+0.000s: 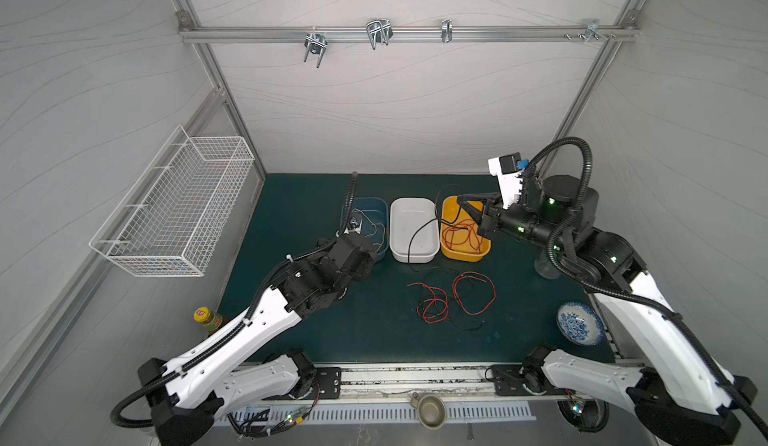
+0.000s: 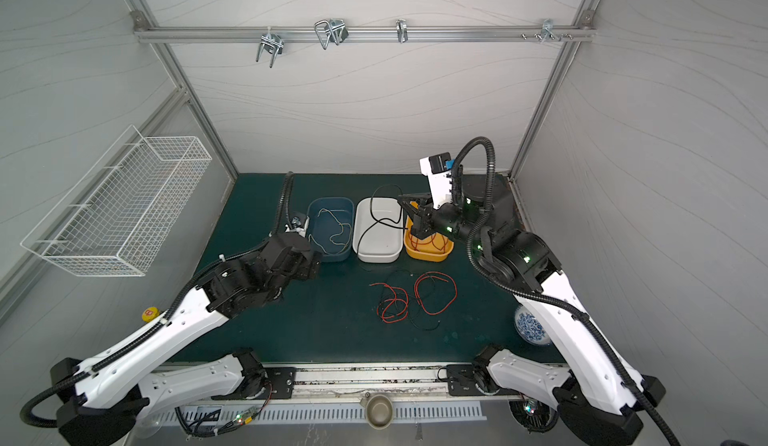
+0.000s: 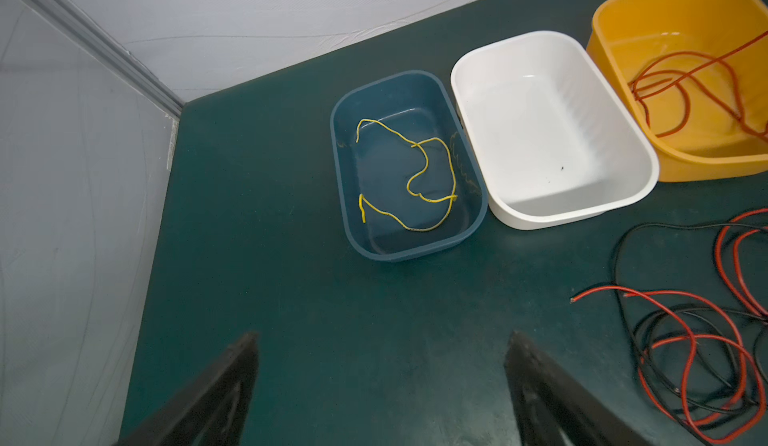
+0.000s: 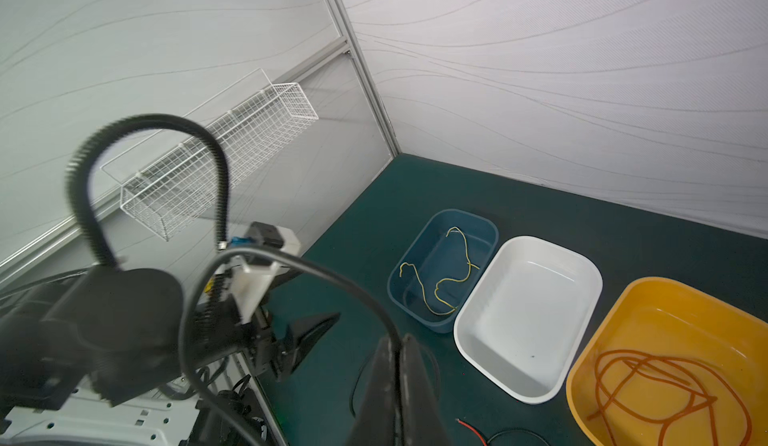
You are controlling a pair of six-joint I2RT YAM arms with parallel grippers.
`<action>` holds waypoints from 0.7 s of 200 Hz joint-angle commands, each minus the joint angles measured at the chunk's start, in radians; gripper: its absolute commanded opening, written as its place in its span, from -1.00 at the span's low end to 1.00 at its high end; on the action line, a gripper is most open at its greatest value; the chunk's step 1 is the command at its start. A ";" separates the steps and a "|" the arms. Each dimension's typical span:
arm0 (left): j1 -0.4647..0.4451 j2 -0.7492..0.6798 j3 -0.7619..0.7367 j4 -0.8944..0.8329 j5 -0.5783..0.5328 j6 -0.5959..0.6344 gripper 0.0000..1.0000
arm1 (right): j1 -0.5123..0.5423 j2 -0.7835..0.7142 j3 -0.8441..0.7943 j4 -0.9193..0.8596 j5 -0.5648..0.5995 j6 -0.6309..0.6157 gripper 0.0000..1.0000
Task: Untangle the cables
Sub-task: 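Carry the black wire with the right gripper over the white bin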
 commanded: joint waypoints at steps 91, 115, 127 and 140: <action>-0.002 -0.307 -0.250 -0.009 -0.024 -0.130 0.92 | -0.107 0.233 -0.022 0.199 -0.038 0.093 -1.00; -0.002 -0.296 -0.253 -0.002 -0.020 -0.121 0.92 | -0.107 0.273 -0.035 0.248 0.007 0.093 -1.00; -0.003 -0.290 -0.255 0.004 -0.018 -0.116 0.92 | -0.107 0.294 -0.036 0.270 0.024 0.093 -1.00; -0.002 -0.285 -0.257 0.011 -0.015 -0.112 0.92 | -0.108 0.323 -0.033 0.290 0.040 0.094 -1.00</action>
